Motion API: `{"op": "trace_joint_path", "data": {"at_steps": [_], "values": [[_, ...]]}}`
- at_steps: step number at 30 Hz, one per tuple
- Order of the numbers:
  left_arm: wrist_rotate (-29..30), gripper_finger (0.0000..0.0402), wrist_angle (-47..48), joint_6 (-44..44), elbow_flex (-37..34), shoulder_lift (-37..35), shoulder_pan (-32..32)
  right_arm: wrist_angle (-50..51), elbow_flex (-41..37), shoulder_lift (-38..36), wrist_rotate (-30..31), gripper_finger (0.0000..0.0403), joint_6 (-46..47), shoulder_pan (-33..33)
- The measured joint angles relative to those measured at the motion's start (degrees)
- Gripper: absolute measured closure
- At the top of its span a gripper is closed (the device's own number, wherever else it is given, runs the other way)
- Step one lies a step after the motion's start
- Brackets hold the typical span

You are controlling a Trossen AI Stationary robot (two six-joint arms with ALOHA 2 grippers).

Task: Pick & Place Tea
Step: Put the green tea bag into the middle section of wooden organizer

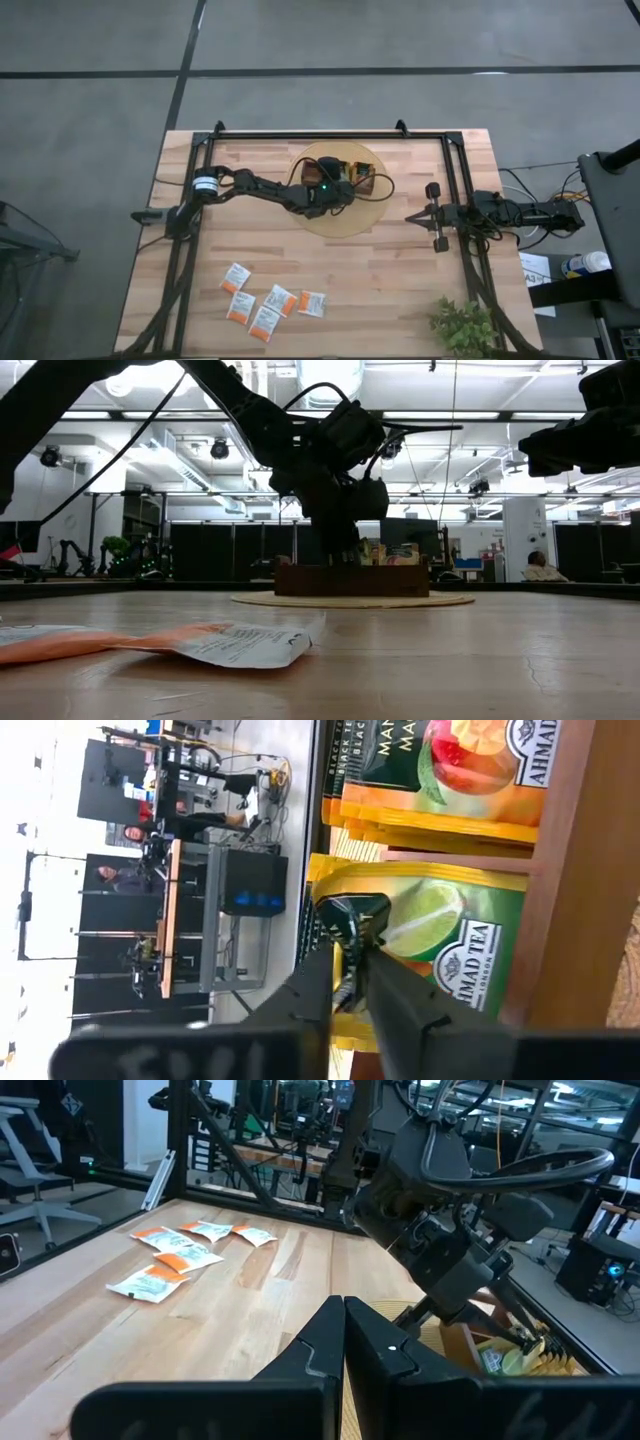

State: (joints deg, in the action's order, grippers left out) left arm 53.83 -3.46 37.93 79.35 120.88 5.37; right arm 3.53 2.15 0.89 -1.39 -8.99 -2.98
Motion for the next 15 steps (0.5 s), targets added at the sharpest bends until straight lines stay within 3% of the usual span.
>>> {"op": "trace_joint_path", "data": {"at_steps": [8, 15], "values": [[1.74, 0.0264, 0.0, -0.09, 0.0, -0.02, -0.02, 0.0, 0.0, 0.0, 0.0, 0.0394, 0.0, 0.0], [2.26, 0.024, 0.17, -0.04, 0.0, -0.8, -0.22, 0.02, 0.0, 0.01, 0.0, 0.0394, 0.0, 0.0]]}}
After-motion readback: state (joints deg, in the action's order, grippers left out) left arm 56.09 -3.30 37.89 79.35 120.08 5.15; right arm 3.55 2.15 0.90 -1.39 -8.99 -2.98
